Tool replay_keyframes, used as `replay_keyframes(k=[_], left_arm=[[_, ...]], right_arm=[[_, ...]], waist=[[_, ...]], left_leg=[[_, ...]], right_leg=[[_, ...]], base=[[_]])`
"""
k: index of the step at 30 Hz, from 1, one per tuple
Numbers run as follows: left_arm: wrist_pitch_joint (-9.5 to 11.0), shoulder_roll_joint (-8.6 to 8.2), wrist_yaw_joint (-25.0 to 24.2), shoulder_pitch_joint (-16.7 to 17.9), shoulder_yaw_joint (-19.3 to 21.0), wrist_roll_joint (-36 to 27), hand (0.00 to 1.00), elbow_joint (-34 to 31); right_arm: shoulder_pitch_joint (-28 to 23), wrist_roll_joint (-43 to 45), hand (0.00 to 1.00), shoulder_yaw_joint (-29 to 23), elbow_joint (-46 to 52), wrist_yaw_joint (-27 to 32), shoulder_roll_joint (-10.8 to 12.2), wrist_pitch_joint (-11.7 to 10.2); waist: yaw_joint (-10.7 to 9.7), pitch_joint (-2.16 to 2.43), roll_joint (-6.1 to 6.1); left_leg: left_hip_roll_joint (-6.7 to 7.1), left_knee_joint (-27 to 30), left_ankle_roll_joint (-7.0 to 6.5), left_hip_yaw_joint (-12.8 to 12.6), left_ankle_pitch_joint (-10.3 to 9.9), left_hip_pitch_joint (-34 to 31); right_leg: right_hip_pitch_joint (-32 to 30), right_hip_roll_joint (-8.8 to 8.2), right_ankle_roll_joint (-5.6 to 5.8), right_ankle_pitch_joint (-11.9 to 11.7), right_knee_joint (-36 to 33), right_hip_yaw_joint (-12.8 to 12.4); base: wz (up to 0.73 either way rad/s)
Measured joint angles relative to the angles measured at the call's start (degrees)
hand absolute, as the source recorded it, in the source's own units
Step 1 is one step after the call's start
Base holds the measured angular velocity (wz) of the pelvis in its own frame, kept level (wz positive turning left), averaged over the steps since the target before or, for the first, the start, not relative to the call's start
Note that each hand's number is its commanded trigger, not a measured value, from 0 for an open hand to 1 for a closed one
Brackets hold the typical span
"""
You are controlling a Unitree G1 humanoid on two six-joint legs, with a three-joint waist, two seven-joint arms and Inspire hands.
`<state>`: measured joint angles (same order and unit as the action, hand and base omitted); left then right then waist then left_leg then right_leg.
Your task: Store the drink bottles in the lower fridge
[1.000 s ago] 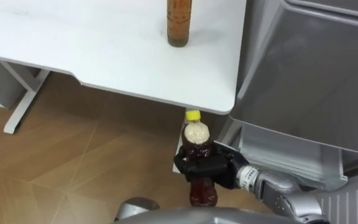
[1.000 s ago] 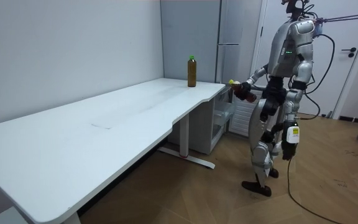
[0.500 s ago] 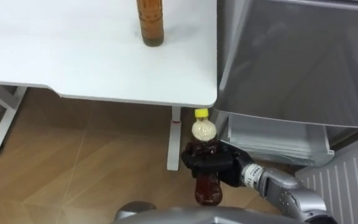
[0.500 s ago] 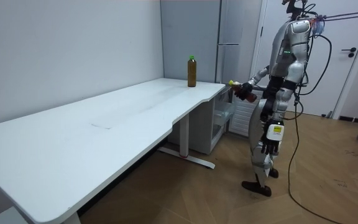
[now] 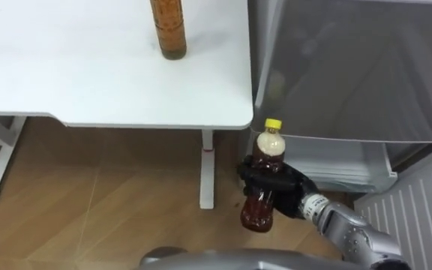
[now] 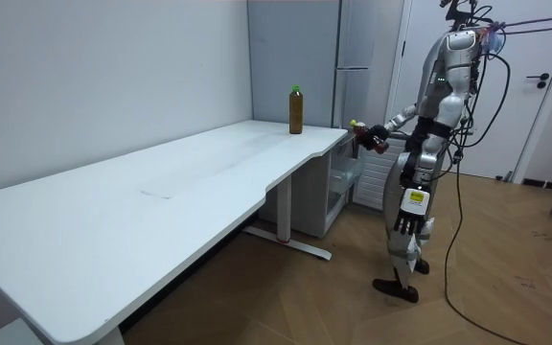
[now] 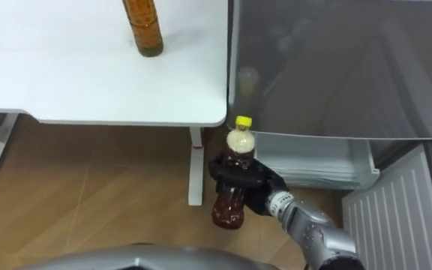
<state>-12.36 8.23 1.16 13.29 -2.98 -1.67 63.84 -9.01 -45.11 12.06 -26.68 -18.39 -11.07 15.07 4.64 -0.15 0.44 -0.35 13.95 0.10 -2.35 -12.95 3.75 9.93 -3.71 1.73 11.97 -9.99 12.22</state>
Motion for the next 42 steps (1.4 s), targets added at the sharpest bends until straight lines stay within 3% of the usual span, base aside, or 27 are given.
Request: replay_keyframes(k=[4,11,16,21,29,38,42], left_arm=[[-0.2,-0.43,0.9,0.0,0.0,0.1,0.00,0.1],[-0.3,-1.18,2.1,0.1,-1.8,0.2,0.00,0.1],[-0.3,-1.33,2.1,0.7,-3.0,0.3,0.00,0.0],[-0.3,-1.57,2.1,1.0,-3.0,0.3,0.00,0.0],[-0.4,-1.72,2.1,1.8,-6.2,0.2,0.00,-0.5],[-0.2,-1.83,2.0,2.2,-5.7,0.1,0.00,-2.2],[-0.1,-1.83,1.5,2.5,-4.9,0.3,0.00,-2.1]], right_arm=[[-0.1,-11.6,1.00,0.0,0.0,4.1,0.1,-0.3],[-0.3,-23.7,1.00,-0.5,-1.5,8.8,0.7,-2.0],[-1.2,-33.7,1.00,-0.5,-1.8,12.8,0.8,-5.7],[-2.7,-37.7,1.00,-0.6,-1.8,15.2,0.8,-8.0],[-3.6,-40.6,1.00,-0.6,-1.8,18.9,1.8,-9.4],[-3.4,-45.1,1.00,-2.2,-1.7,24.3,2.5,-12.1],[-2.8,-47.3,1.00,-3.7,-1.3,27.0,2.3,-14.3]], waist=[[-0.9,0.00,0.04],[-2.0,0.02,-0.87],[-2.9,0.02,-2.08],[-2.9,0.09,-2.53],[-3.0,0.28,-1.81],[-2.7,0.26,-1.96],[-2.9,0.20,-2.11]], left_leg=[[0.02,-0.3,-0.01,-0.3,0.0,0.4],[0.01,-0.4,-0.02,-0.5,0.0,0.7],[-0.02,-0.6,-0.02,-0.8,0.0,0.7],[-0.02,-0.6,-0.02,-0.8,0.0,0.7],[0.02,-0.4,-0.03,-1.4,0.0,0.6],[0.05,-0.4,-0.03,-1.5,0.0,0.4],[0.11,-0.5,-0.04,-1.5,0.0,0.5]], right_leg=[[0.0,0.01,0.05,0.0,0.1,-0.5],[0.2,0.06,0.07,0.0,0.1,-0.8],[0.0,0.10,0.07,0.0,0.1,-1.1],[-0.4,0.10,0.10,0.0,0.1,-1.3],[-0.9,0.10,0.20,0.1,0.3,-2.1],[-1.0,0.04,0.27,0.1,0.4,-2.1],[-0.9,0.01,0.29,0.1,0.4,-2.1]], base=[[-0.06],[-0.02],[-0.02],[0.00],[-0.04],[0.00],[0.00]])
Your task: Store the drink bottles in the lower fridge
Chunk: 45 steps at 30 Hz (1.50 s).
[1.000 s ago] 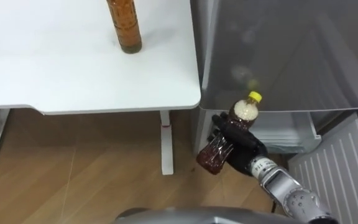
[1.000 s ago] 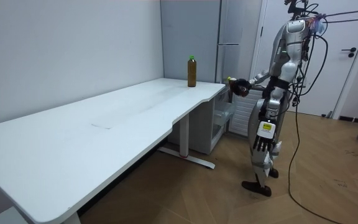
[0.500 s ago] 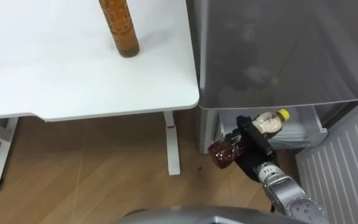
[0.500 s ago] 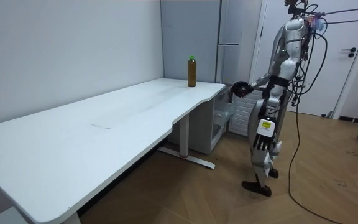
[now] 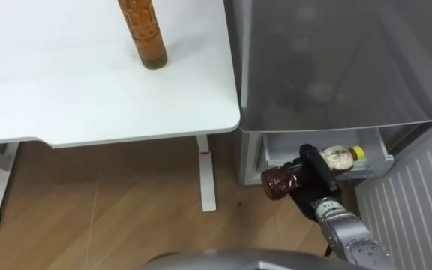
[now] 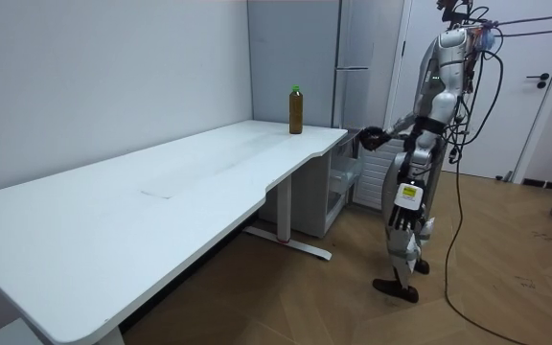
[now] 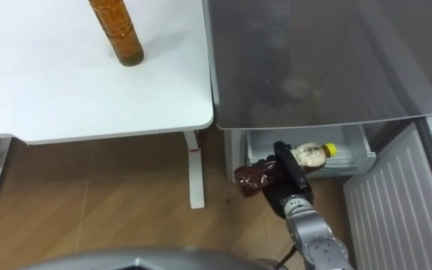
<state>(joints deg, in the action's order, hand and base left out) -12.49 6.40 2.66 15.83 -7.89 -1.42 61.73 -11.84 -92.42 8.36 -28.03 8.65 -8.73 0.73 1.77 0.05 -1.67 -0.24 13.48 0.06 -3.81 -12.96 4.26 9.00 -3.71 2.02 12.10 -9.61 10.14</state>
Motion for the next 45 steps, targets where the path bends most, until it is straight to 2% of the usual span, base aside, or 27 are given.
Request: replay_keyframes(k=[8,11,13,17,20,21,23,24,27,31,33,36,38,43,45], left_arm=[[0.0,-0.06,-1.2,1.2,1.2,1.1,0.00,-0.5],[0.0,-0.04,-1.6,1.3,3.6,1.2,0.00,-1.2],[0.4,0.31,-1.6,1.3,4.9,1.7,0.00,-1.5],[0.8,1.47,-1.2,0.6,5.0,1.7,0.00,-2.1],[0.8,1.48,-0.4,-0.8,5.0,1.6,0.00,-2.0],[0.8,1.70,-0.4,-1.6,5.0,1.5,0.00,-1.9],[0.8,2.05,-0.4,-3.4,4.8,0.8,0.00,-1.7],[0.8,2.24,-0.3,-4.7,4.2,0.8,0.00,-1.4],[1.0,2.90,-0.3,-6.2,3.5,0.9,0.00,-1.1],[1.7,2.99,1.0,-8.6,3.5,0.7,0.00,-0.6],[2.8,3.10,1.3,-11.0,3.5,-1.7,0.00,0.9],[4.5,3.23,1.5,-13.2,3.5,-3.6,0.00,2.3],[4.9,3.34,1.8,-14.2,3.6,-3.6,0.00,2.4],[5.6,3.41,1.9,-16.9,3.2,-6.0,0.00,3.7],[5.6,3.42,2.1,-17.7,3.2,-6.1,0.00,4.0]], right_arm=[[1.3,-3.1,1.00,-6.2,0.0,2.6,0.2,-1.9],[3.1,-3.4,1.00,-9.4,0.3,4.6,0.2,-2.2],[5.4,-4.1,1.00,-11.3,0.3,5.8,0.2,-3.3],[9.7,-4.4,1.00,-14.4,-0.9,7.5,0.2,-3.9],[13.8,-5.8,1.00,-16.3,-4.6,7.7,0.2,-3.8],[14.3,-6.3,1.00,-16.3,-4.8,7.4,0.2,-3.2],[17.3,-6.3,1.00,-16.8,-7.7,7.8,-0.1,-3.2],[19.5,-6.0,1.00,-17.7,-10.1,8.3,-0.3,-3.2],[24.3,-6.0,1.00,-19.7,-15.6,8.9,-0.6,-3.6],[28.4,-6.0,1.00,-21.1,-20.4,8.8,-1.0,-3.9],[31.9,-5.9,1.00,-22.6,-25.2,8.6,-1.5,-3.8],[35.8,-5.7,1.00,-23.4,-31.9,7.3,-2.7,-3.7],[37.0,-4.6,1.00,-23.8,-33.8,6.4,-3.0,-3.5],[37.9,-3.5,1.00,-24.3,-35.4,5.3,-3.2,-2.5],[38.1,-2.5,1.00,-24.3,-35.6,4.9,-3.2,-2.0]], waist=[[-0.1,-0.12,-0.22],[-0.2,-0.20,-0.03],[-0.3,-0.25,0.14],[-1.4,-0.41,0.60],[-1.5,-0.67,1.04],[-1.5,-0.64,0.98],[-1.6,-0.97,1.37],[-1.7,-0.98,1.37],[-1.5,-1.07,1.09],[-0.6,-1.23,0.33],[0.0,-1.31,0.10],[0.8,-1.75,-0.46],[1.5,-1.92,-0.33],[2.0,-2.80,1.02],[2.0,-2.89,1.25]], left_leg=[[0.16,-0.3,-0.09,0.0,0.1,0.2],[0.16,0.2,-0.12,0.0,0.1,-0.7],[0.14,0.4,-0.16,0.1,0.1,-1.5],[0.24,2.2,-0.16,1.3,0.1,-4.9],[0.19,2.3,-0.35,1.4,0.5,-7.3],[0.17,2.8,-0.36,1.6,0.6,-8.5],[0.05,4.2,-0.36,1.7,0.6,-10.7],[0.05,5.1,-0.43,1.8,0.6,-12.5],[0.09,6.5,-0.87,1.8,0.9,-15.8],[0.31,7.2,-1.20,2.0,1.5,-19.4],[0.88,7.2,-1.42,2.1,2.7,-21.6],[1.00,8.4,-1.57,1.4,2.9,-24.4],[1.13,9.6,-1.57,1.0,2.9,-26.8],[2.02,14.5,-1.56,0.9,2.9,-32.8],[2.04,16.2,-1.50,0.9,2.8,-34.9]], right_leg=[[0.1,-0.22,0.14,0.1,-0.1,0.2],[-0.2,-0.31,0.16,0.1,-0.2,0.4],[-1.3,-0.35,0.15,0.2,-0.3,0.5],[-3.4,-0.34,0.12,0.1,-0.7,1.6],[-6.2,-0.44,0.09,0.1,-2.5,1.5],[-7.3,-0.47,0.08,0.1,-3.0,1.6],[-9.5,-0.49,-0.07,0.0,-4.0,1.6],[-11.3,-0.57,-0.11,0.0,-5.0,1.7],[-14.7,-0.85,-0.24,-0.1,-6.6,1.7],[-19.1,-1.38,-0.25,-0.1,-9.4,1.3],[-22.3,-2.15,-0.27,-0.1,-11.4,1.3],[-26.0,-2.69,-0.46,0.2,-14.3,0.8],[-29.0,-3.25,-0.75,0.8,-16.8,0.6],[-36.5,-4.85,-1.18,3.7,-24.4,-0.4],[-38.6,-5.19,-1.39,4.5,-26.5,-0.4]], base=[[0.00],[0.02],[0.00],[0.18],[0.02],[0.00],[0.00],[0.00],[0.00],[0.01],[0.06],[-0.06],[-0.04],[0.08],[0.12]])
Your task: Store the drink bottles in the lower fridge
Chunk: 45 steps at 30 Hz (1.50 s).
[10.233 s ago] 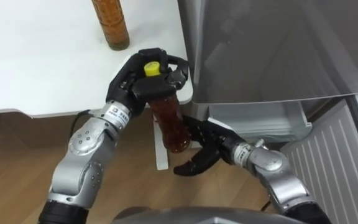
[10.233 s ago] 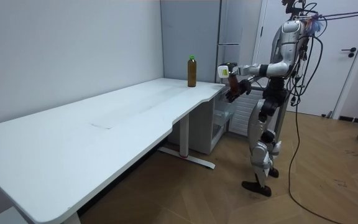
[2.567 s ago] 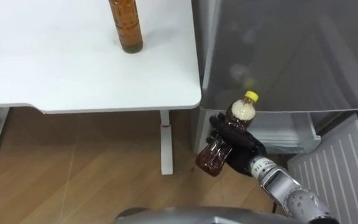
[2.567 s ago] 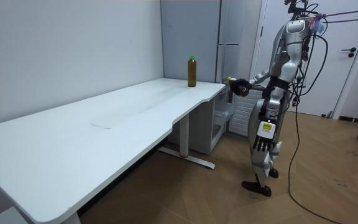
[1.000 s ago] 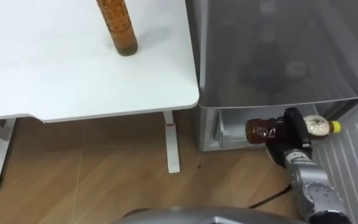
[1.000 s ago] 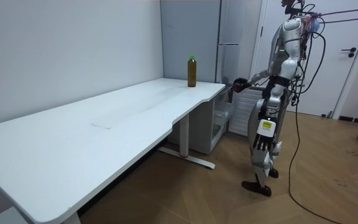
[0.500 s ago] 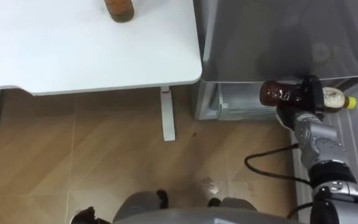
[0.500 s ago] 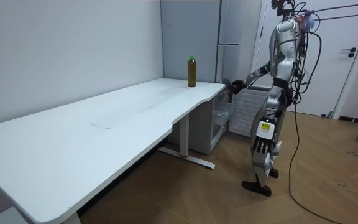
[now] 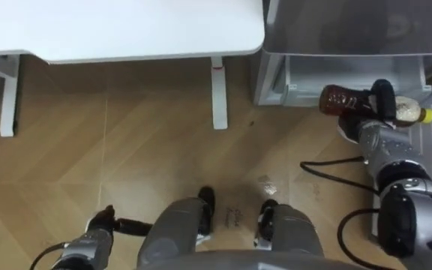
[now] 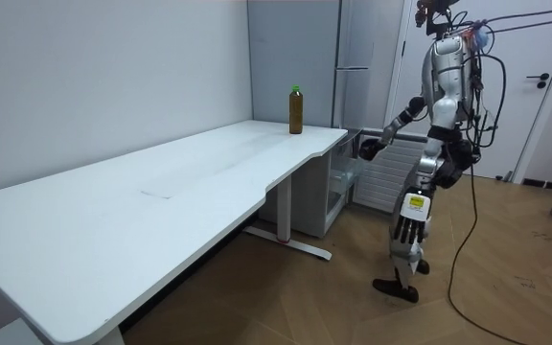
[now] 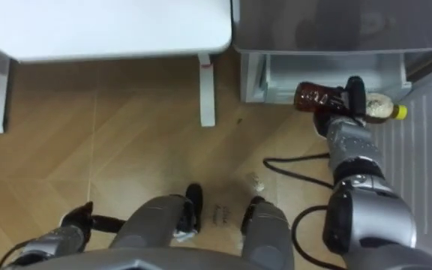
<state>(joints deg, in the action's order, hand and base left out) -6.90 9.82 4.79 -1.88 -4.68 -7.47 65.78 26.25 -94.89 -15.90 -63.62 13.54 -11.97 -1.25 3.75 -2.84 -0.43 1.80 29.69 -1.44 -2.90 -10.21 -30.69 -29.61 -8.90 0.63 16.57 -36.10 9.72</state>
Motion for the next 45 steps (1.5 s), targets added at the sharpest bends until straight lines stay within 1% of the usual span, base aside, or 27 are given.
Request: replay_keyframes(k=[2,4,5,8,9,11,12,13,16,17,18,19,22,27,29,31,32,34,35,38,39,41,42,43,45], left_arm=[[0.1,0.02,0.1,-0.9,0.0,-1.1,0.00,0.3],[1.1,0.02,0.3,-1.8,0.0,-1.8,0.00,0.5],[1.1,0.04,0.5,-2.1,0.0,-1.9,0.00,0.6],[1.8,0.20,1.4,-2.4,0.0,-1.9,0.00,0.6],[2.1,0.21,1.6,-2.3,0.0,-1.9,0.00,0.5],[2.1,0.33,2.3,-2.4,0.0,-1.7,0.00,0.5],[2.0,0.35,2.6,-2.5,0.0,-1.6,0.00,0.5],[2.0,0.34,2.9,-2.6,0.0,-1.4,0.00,0.3],[1.9,0.52,3.8,-3.0,-0.7,-1.7,0.00,0.6],[1.9,0.60,3.9,-3.1,-1.2,-1.8,0.00,0.6],[1.9,0.70,4.0,-3.2,-1.9,-1.8,0.00,0.7],[1.9,0.76,4.1,-3.1,-2.5,-1.9,0.00,0.7],[1.9,0.81,4.8,-3.2,-3.9,-1.9,0.00,0.5],[2.1,1.24,4.8,-3.6,-4.5,-1.9,0.00,0.4],[2.2,1.23,4.8,-3.9,-4.5,-1.9,0.00,0.5],[2.3,1.23,4.8,-4.7,-4.6,-2.0,0.00,0.6],[2.4,1.24,4.8,-4.9,-4.6,-2.0,0.00,0.6],[2.9,1.26,4.8,-5.0,-4.6,-2.0,0.00,0.6],[3.1,1.32,4.8,-5.0,-4.6,-2.0,0.00,0.6],[3.5,1.93,5.2,-4.6,-4.6,-2.0,0.00,0.6],[3.5,2.01,5.5,-4.3,-4.6,-1.9,0.00,0.6],[3.4,2.03,5.9,-3.9,-4.6,-1.9,0.00,0.6],[3.3,2.05,5.9,-3.8,-4.6,-1.9,0.00,0.6],[3.2,2.07,5.9,-3.6,-4.7,-1.9,0.00,0.6],[3.1,2.08,5.9,-3.3,-4.8,-1.9,0.00,0.5]], right_arm=[[0.9,1.0,1.00,0.0,-0.9,-0.1,-0.2,0.1],[2.0,0.9,1.00,0.0,-1.1,-0.2,-0.5,0.2],[2.1,1.0,1.00,0.0,-1.1,-0.3,-0.6,0.2],[2.9,1.1,1.00,0.0,-1.1,-0.3,-1.1,0.3],[3.3,1.0,1.00,0.0,-1.0,-0.2,-1.7,0.5],[5.2,1.1,1.00,-0.1,-1.0,0.9,-3.0,0.6],[6.5,1.3,1.00,-0.1,-1.0,1.6,-4.0,0.6],[7.9,1.8,1.00,0.0,-0.8,2.5,-5.1,0.5],[10.9,3.2,1.00,0.2,-0.6,3.4,-6.9,-0.2],[11.4,3.3,1.00,0.3,-0.5,3.4,-7.1,-0.3],[12.1,3.2,1.00,0.8,-0.5,3.5,-7.4,-0.5],[12.5,3.2,1.00,1.1,-0.3,3.7,-7.7,-0.5],[12.6,3.4,1.00,1.0,0.8,5.3,-8.4,-0.7],[13.8,5.0,1.00,1.0,3.0,8.1,-8.4,-0.9],[13.8,5.0,1.00,1.1,3.1,8.8,-8.4,-1.7],[13.9,5.0,1.00,1.0,4.1,9.8,-8.4,-2.8],[13.9,5.0,1.00,1.1,4.5,10.0,-8.4,-2.9],[14.2,4.9,0.28,1.1,5.0,10.6,-8.4,-3.0],[14.2,4.8,0.13,1.1,5.3,10.9,-8.4,-3.0],[14.2,4.6,0.07,1.1,5.4,11.4,-8.4,-3.0],[14.2,4.6,0.11,1.1,5.4,11.4,-8.5,-3.0],[14.2,4.6,0.13,1.1,5.3,11.6,-8.5,-3.0],[14.2,4.3,0.05,1.1,5.3,11.9,-8.5,-3.0],[14.2,4.0,0.00,1.2,5.3,12.0,-8.5,-2.9],[14.2,3.8,0.00,1.2,5.3,12.0,-8.5,-2.9]], waist=[[0.0,-0.06,0.13],[0.0,-0.13,0.28],[0.2,-0.15,0.36],[-0.1,-0.24,0.94],[-0.1,-0.21,1.10],[-0.1,-0.20,1.16],[-0.1,-0.21,1.18],[0.0,-0.17,1.30],[0.0,-0.15,1.38],[0.0,-0.14,1.35],[0.1,-0.14,1.36],[0.5,-0.13,1.34],[0.4,-0.09,1.30],[0.6,-0.04,1.22],[0.5,-0.04,1.22],[0.5,-0.03,1.20],[0.5,-0.03,1.19],[0.8,-0.03,1.19],[0.9,-0.03,1.18],[0.9,-0.04,1.21],[1.0,-0.04,1.20],[1.0,-0.04,1.20],[1.0,-0.04,1.20],[1.0,-0.04,1.21],[1.0,-0.04,1.21]], left_leg=[[0.00,1.2,0.07,0.0,-0.1,-2.1],[-0.02,3.0,0.17,0.0,-0.1,-4.7],[0.03,3.3,0.21,0.0,-0.2,-5.2],[0.68,4.9,0.36,0.1,-0.3,-6.8],[0.84,5.8,0.39,0.1,-0.3,-7.7],[0.75,7.7,0.49,0.2,-0.6,-10.0],[0.69,9.0,0.53,0.3,-0.8,-11.6],[0.69,10.2,0.55,0.4,-1.1,-13.1],[0.56,12.3,0.63,0.6,-1.3,-15.4],[0.44,12.5,0.65,0.7,-1.3,-15.6],[0.03,13.1,0.70,0.8,-1.5,-16.0],[-0.20,13.7,0.82,1.1,-1.8,-16.4],[-0.12,14.3,0.89,1.7,-1.9,-17.2],[-0.09,14.9,0.78,1.5,-1.9,-18.8],[0.04,15.1,0.66,1.3,-2.0,-18.9],[0.43,15.2,0.61,1.1,-2.0,-19.5],[0.51,15.3,0.61,1.1,-2.0,-19.6],[0.73,15.5,0.54,0.6,-2.1,-19.7],[0.75,15.5,0.55,0.5,-2.1,-19.7],[0.71,15.5,0.56,0.5,-2.1,-19.7],[0.71,15.5,0.56,0.5,-2.1,-19.7],[0.71,15.5,0.56,0.5,-2.1,-19.7],[0.70,15.5,0.56,0.5,-2.1,-19.7],[0.69,15.5,0.57,0.6,-2.1,-19.7],[0.67,15.4,0.58,0.6,-2.1,-19.7]], right_leg=[[-2.1,-0.23,-0.23,0.5,-1.9,-0.1],[-4.9,-0.55,-0.60,0.9,-4.2,-0.2],[-5.5,-0.67,-0.71,1.0,-4.8,-0.2],[-7.6,-1.71,-0.98,2.3,-7.9,-0.1],[-8.5,-2.10,-1.09,2.8,-9.1,-0.1],[-10.5,-2.22,-1.35,3.1,-10.8,-0.1],[-12.0,-2.29,-1.47,3.3,-12.0,-0.1],[-13.5,-2.45,-1.61,3.6,-13.2,-0.1],[-15.3,-2.56,-1.87,3.8,-14.8,0.4],[-15.5,-2.46,-1.91,3.8,-14.9,0.5],[-15.6,-2.10,-2.03,3.7,-14.8,0.7],[-15.5,-1.91,-2.11,3.7,-14.9,1.0],[-15.8,-1.99,-2.11,3.8,-15.1,1.4],[-17.5,-2.14,-2.15,3.8,-15.8,1.2],[-17.6,-2.31,-2.10,3.9,-16.3,1.2],[-18.6,-2.84,-2.10,4.2,-17.0,1.0],[-18.8,-2.97,-2.13,4.2,-17.2,0.9],[-19.4,-3.01,-1.89,4.5,-18.1,-0.1],[-19.5,-3.03,-1.89,4.6,-18.1,-0.1],[-19.5,-3.03,-1.95,4.7,-18.1,-0.1],[-19.5,-3.02,-1.95,4.7,-18.1,-0.2],[-19.5,-3.02,-1.95,4.7,-18.1,-0.2],[-19.5,-3.02,-1.95,4.7,-18.1,-0.1],[-19.5,-3.02,-1.95,4.7,-18.1,-0.1],[-19.5,-3.01,-1.96,4.7,-18.0,-0.1]], base=[[0.08],[0.06],[0.09],[0.14],[0.13],[0.08],[0.07],[0.09],[0.05],[0.00],[-0.05],[-0.03],[0.08],[0.00],[0.03],[0.05],[0.00],[-0.02],[-0.04],[0.00],[0.00],[0.00],[0.00],[0.00],[0.00]])
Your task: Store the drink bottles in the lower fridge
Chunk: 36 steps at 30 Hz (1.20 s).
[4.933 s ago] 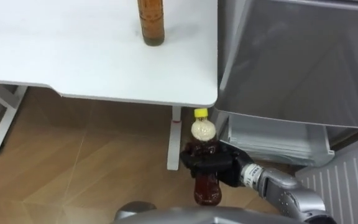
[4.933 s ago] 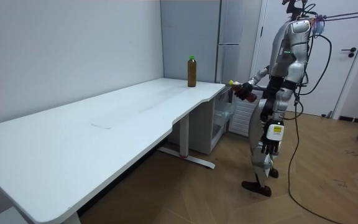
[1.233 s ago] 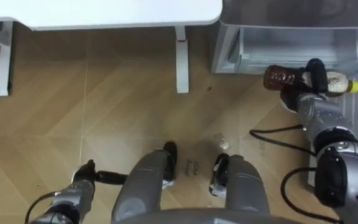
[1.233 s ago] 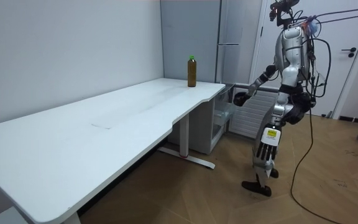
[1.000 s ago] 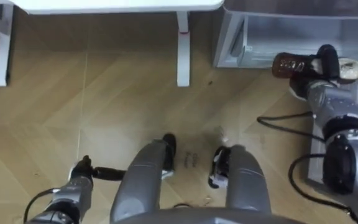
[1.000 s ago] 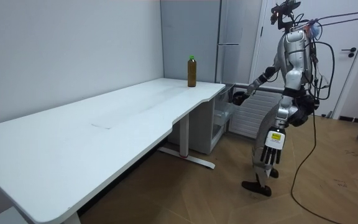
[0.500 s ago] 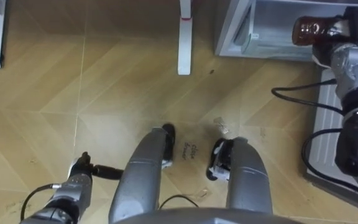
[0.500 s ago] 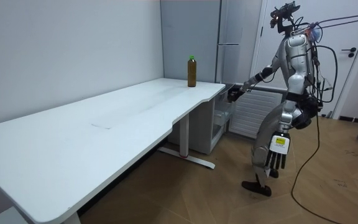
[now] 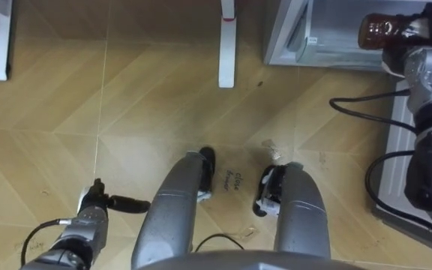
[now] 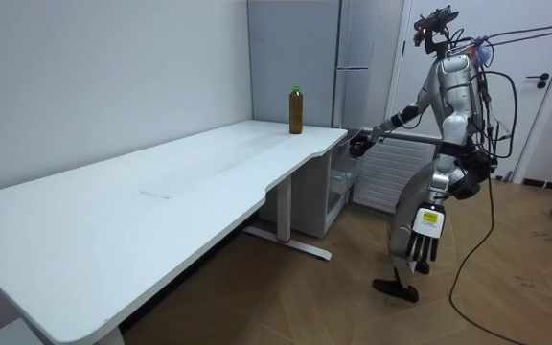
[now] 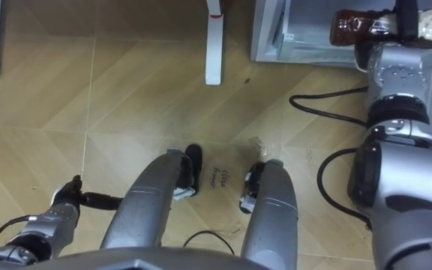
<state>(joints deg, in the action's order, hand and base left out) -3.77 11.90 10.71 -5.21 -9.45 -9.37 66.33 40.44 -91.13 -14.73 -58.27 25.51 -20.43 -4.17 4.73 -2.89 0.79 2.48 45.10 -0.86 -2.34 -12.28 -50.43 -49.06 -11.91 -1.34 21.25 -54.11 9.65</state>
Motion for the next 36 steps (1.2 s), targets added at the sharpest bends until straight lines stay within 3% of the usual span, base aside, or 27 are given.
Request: replay_keyframes(k=[14,27,28,29,36], left_arm=[[-1.0,0.14,0.1,0.4,0.0,1.5,0.00,-0.8],[-1.5,0.28,-0.1,1.2,-0.3,1.4,0.00,-2.3],[-1.6,0.27,-0.1,1.2,-0.3,1.4,0.00,-2.3],[-1.6,0.28,-0.1,1.2,-0.3,1.4,0.00,-2.3],[-2.2,0.32,0.0,1.3,-1.6,0.9,0.00,-2.8]], right_arm=[[0.0,-0.7,0.00,-0.1,-0.3,-0.1,0.0,0.0],[0.0,-0.7,0.00,0.0,-1.8,-3.1,-0.1,1.8],[0.0,-0.7,0.90,0.0,-1.8,-3.4,-0.1,1.8],[0.0,-0.7,1.00,0.0,-1.8,-3.4,-0.1,1.9],[0.0,-0.5,1.00,0.0,-2.1,-4.2,-0.1,3.4]], waist=[[0.0,-0.01,0.02],[0.1,-0.01,0.02],[0.1,-0.01,0.03],[0.2,-0.01,0.03],[0.1,-0.01,0.03]], left_leg=[[0.03,-0.1,-0.01,0.0,0.0,0.0],[0.04,-0.9,-0.01,-0.2,0.0,0.3],[0.05,-1.1,-0.01,-0.2,0.0,0.5],[0.05,-1.2,0.00,-0.2,0.0,0.5],[0.04,-1.7,0.02,-0.1,0.0,1.2]], right_leg=[[0.0,-0.04,0.02,0.1,0.2,-0.1],[0.1,-0.05,0.03,0.0,0.7,-0.1],[0.2,-0.05,0.03,0.0,0.9,-0.1],[0.3,-0.04,0.03,0.0,1.0,0.0],[1.2,-0.26,-0.01,0.0,1.6,0.5]], base=[[0.00],[0.00],[0.00],[0.00],[0.00]])
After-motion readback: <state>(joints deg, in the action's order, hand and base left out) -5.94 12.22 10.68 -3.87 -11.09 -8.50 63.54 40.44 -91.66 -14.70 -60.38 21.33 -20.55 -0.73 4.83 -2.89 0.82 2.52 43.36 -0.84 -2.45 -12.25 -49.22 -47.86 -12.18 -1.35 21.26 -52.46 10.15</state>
